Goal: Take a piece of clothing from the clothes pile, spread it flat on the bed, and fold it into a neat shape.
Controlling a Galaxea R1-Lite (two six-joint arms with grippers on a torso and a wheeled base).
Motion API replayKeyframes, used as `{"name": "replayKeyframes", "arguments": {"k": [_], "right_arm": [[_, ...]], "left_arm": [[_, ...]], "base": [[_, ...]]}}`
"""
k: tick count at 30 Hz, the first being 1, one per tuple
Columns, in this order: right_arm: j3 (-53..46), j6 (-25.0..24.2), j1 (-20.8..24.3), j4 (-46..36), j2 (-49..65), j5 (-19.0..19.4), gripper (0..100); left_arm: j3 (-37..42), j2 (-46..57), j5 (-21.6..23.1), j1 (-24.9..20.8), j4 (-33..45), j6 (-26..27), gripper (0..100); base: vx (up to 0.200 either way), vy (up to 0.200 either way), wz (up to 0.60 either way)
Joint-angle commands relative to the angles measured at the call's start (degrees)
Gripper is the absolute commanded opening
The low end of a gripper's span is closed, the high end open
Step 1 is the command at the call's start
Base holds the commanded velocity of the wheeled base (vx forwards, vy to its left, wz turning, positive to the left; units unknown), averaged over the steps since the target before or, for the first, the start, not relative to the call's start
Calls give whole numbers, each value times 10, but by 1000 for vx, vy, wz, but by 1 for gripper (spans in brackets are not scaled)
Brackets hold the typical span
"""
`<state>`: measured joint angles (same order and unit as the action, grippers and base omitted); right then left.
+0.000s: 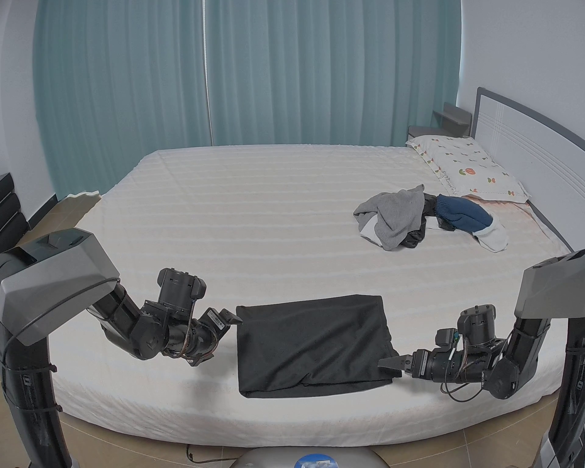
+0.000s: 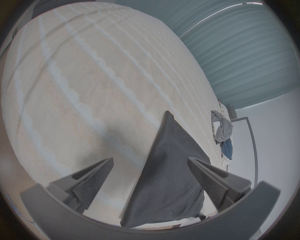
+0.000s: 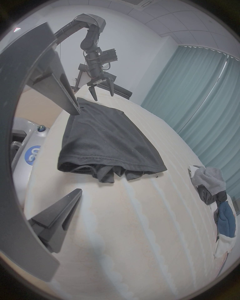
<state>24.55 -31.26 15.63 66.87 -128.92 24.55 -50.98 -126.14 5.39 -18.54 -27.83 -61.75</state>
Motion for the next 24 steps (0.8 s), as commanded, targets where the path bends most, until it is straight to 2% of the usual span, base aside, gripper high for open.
{"name": "replayKeyframes", "arguments": {"k": [1, 3, 5, 6, 10, 24], "right_arm": [[28, -3, 1, -1, -24, -1, 100], [32, -8, 1, -2, -26, -2, 100], [45, -38, 5, -2, -28, -6, 100], [45, -41, 6, -2, -27, -8, 0], [25, -39, 6, -2, -19, -21, 0], [-17, -37, -3, 6, 4, -25, 0]], "left_arm": [[-3, -6, 0, 0, -1, 0, 100], [-3, -6, -1, 0, -1, 0, 100], [-3, -7, -2, 0, -1, 1, 100], [-3, -7, -2, 0, -1, 0, 100], [-3, -7, -2, 0, -1, 0, 100], [-3, -7, -2, 0, -1, 1, 100]], "base": [[0, 0, 0], [0, 0, 0], [0, 0, 0], [0, 0, 0], [0, 0, 0], [0, 0, 0]]}}
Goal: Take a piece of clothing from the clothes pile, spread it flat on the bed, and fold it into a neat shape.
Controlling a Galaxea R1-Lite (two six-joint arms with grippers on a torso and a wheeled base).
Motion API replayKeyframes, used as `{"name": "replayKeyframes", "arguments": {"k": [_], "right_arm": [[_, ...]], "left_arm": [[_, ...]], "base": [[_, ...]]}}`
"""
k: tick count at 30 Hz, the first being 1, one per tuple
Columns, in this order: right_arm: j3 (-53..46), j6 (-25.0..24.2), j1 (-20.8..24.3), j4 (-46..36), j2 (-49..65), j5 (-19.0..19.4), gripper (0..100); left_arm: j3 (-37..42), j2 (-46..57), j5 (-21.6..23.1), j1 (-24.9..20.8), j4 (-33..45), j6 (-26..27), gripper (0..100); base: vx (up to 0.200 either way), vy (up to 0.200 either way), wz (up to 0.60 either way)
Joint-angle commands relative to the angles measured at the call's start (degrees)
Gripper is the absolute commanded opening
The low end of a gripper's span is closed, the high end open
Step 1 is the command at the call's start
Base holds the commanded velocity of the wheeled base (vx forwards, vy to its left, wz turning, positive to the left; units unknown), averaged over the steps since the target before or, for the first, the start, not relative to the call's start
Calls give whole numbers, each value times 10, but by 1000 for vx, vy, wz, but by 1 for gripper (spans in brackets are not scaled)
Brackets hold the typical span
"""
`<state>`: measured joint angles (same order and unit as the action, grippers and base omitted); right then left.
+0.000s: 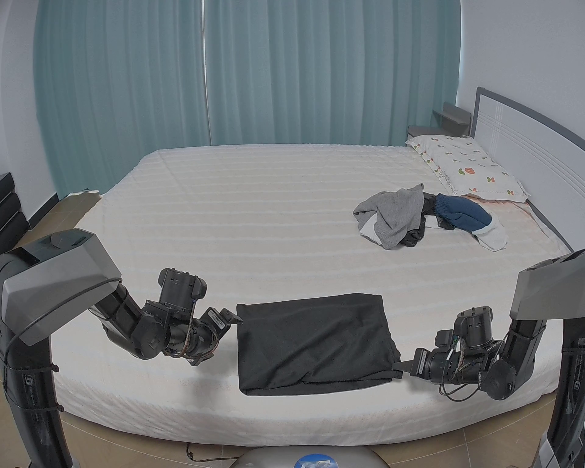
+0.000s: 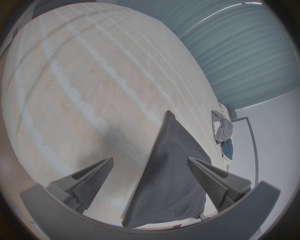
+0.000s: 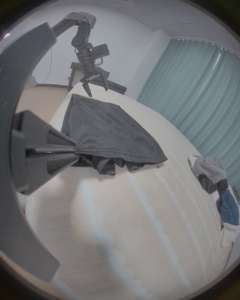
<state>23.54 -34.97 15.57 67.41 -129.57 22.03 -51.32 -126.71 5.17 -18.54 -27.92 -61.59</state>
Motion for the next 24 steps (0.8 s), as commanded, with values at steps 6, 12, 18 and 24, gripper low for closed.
{"name": "replayKeyframes", "arguments": {"k": [6, 12, 18, 24], "right_arm": [[-20, 19, -18, 2, 13, 1, 0], [-37, 61, -26, 3, 12, 6, 0], [-39, 61, -26, 5, 10, 7, 0], [-37, 61, -26, 6, 9, 7, 0]], "left_arm": [[1, 0, 0, 0, 0, 0, 100], [4, 1, 1, -1, 0, 0, 100], [20, 8, 5, -13, 1, 2, 100], [83, 29, 25, -64, -1, 75, 100]], "base": [[0, 0, 0], [0, 0, 0], [0, 0, 0], [0, 0, 0]]}}
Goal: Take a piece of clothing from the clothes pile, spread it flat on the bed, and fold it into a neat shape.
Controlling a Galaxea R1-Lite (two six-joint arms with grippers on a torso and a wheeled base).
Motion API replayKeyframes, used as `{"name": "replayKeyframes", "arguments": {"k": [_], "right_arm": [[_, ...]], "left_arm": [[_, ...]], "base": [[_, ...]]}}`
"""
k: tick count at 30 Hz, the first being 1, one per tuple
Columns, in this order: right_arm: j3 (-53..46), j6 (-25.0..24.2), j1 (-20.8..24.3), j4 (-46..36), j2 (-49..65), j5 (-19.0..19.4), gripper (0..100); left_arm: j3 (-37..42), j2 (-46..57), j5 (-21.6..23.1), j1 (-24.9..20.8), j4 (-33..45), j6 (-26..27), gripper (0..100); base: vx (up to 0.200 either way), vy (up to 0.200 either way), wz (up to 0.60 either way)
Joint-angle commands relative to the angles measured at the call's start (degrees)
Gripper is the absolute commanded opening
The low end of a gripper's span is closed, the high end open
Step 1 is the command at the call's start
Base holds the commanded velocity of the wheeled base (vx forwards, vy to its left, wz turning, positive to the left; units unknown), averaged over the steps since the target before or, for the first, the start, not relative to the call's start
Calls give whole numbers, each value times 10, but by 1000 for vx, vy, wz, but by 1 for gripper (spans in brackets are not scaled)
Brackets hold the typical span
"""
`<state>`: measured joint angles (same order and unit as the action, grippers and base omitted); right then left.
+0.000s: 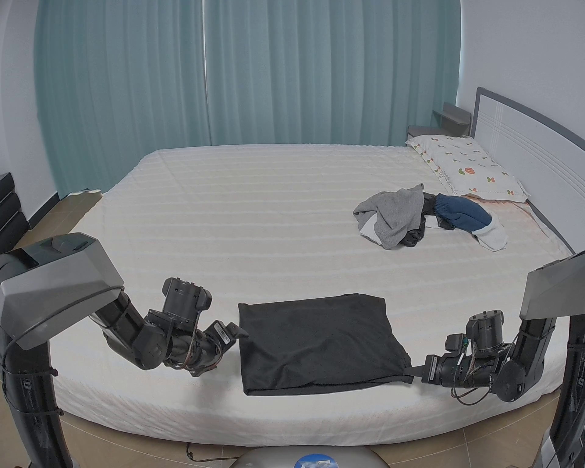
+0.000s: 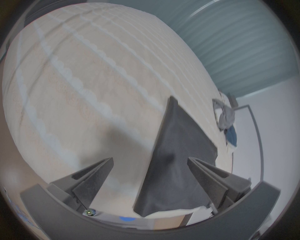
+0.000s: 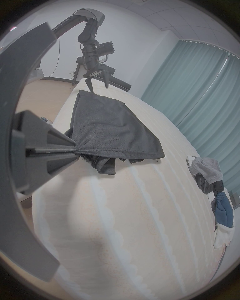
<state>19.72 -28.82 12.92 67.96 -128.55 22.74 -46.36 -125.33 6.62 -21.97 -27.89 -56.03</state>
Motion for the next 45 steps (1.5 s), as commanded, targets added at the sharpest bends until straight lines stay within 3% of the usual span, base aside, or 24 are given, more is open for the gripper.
{"name": "replayKeyframes", "arguments": {"k": [1, 6, 13, 20, 28, 32, 33, 45], "right_arm": [[2, -1, 1, 1, -1, 0, 0], [3, -1, 3, 1, -2, 1, 0], [7, -3, 6, 1, -1, 1, 0], [8, -3, 6, 1, -1, 2, 0], [9, -4, 8, 1, -1, 2, 0], [9, -3, 8, 1, -4, 1, 0], [9, -3, 8, 1, -4, 2, 0], [12, -4, 9, 0, -5, 2, 0]], "left_arm": [[43, 18, 11, -44, -1, 23, 100], [58, 25, 13, -76, -5, 23, 100], [58, -2, 1, -77, -84, 25, 100], [59, -7, -3, -81, -88, 26, 100], [60, -37, -65, -100, -95, 61, 100], [61, -41, -72, -102, -108, 59, 100], [61, -41, -72, -102, -109, 58, 0], [87, -1, -71, -95, -103, 53, 0]], "base": [[0, 0, 0], [0, 0, 0], [0, 0, 0], [0, 0, 0], [0, 0, 0], [0, 0, 0], [0, 0, 0], [0, 0, 0]]}}
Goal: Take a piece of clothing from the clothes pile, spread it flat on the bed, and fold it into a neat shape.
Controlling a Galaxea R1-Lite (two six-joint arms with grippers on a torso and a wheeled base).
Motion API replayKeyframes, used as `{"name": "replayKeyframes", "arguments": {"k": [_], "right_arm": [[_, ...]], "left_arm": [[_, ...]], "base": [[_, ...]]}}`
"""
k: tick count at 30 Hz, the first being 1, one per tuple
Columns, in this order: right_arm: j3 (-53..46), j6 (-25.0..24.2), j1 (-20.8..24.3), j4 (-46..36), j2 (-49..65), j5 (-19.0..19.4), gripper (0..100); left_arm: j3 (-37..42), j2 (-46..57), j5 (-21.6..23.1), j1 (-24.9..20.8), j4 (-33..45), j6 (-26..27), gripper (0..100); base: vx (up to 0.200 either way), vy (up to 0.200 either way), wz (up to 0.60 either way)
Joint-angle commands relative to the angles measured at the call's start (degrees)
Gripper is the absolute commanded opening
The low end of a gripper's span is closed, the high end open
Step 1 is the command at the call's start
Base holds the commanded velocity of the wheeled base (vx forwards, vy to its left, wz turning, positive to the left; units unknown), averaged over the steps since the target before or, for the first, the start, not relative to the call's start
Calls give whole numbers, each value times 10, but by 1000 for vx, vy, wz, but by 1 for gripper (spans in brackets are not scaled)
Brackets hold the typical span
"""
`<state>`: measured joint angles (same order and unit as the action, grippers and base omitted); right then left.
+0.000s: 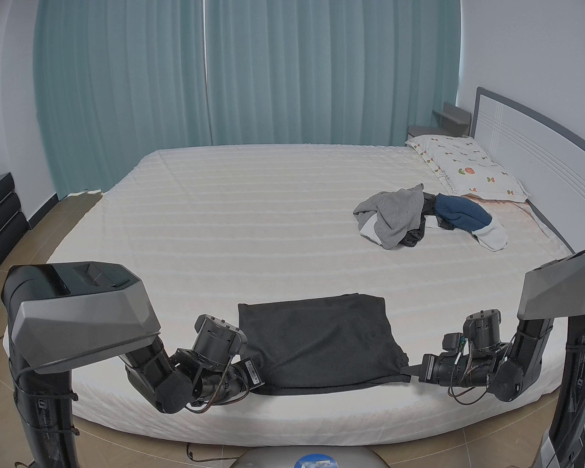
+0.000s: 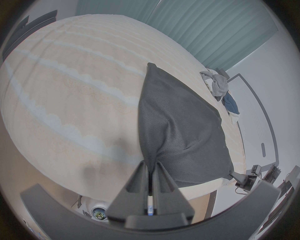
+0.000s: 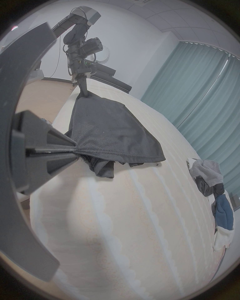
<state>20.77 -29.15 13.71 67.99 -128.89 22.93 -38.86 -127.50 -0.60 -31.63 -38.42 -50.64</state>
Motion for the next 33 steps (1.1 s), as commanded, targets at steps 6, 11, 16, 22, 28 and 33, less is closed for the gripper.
{"name": "replayKeyframes", "arguments": {"k": [6, 11, 16, 22, 28, 33], "right_arm": [[-1, -1, 1, 0, -2, 0, 0], [-7, 2, 2, -1, -4, 1, 0], [-12, 24, -2, -2, -22, 2, 0], [-10, 48, 3, 0, -31, 3, 100], [-4, 37, -4, 22, -19, 3, 100], [11, 13, -12, 33, -5, 0, 100]], "left_arm": [[12, 21, 1, 3, 19, 4, 0], [5, 16, 2, 3, 43, 5, 0], [4, 10, 2, 7, 46, 12, 0], [4, 9, 5, 9, 46, 13, 100], [1, 19, 5, 12, 45, 12, 100], [-17, 30, 5, 30, 46, 2, 100]], "base": [[0, 0, 0], [0, 0, 0], [0, 0, 0], [0, 0, 0], [0, 0, 0], [0, 0, 0]]}}
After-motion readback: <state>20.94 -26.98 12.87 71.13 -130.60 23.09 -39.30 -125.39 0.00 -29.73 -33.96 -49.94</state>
